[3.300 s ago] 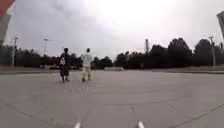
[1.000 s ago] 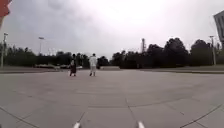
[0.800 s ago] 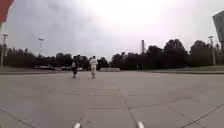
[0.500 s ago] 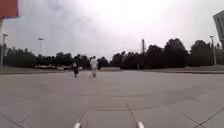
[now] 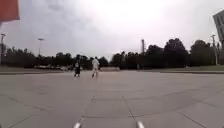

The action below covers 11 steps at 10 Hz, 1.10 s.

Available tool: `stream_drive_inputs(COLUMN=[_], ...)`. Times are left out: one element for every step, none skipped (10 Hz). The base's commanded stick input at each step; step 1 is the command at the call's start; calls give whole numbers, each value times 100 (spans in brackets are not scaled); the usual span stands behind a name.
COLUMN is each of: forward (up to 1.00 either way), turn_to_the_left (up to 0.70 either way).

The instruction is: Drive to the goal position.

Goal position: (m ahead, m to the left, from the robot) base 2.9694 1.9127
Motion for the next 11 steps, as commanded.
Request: stream_drive_inputs(forward=[50, 50, 50, 50, 50, 50, 50, 50, 50, 50, 50], turn_to_the_left=[0, 0, 1, 3, 4, 5, 2, 3, 8, 12, 16])
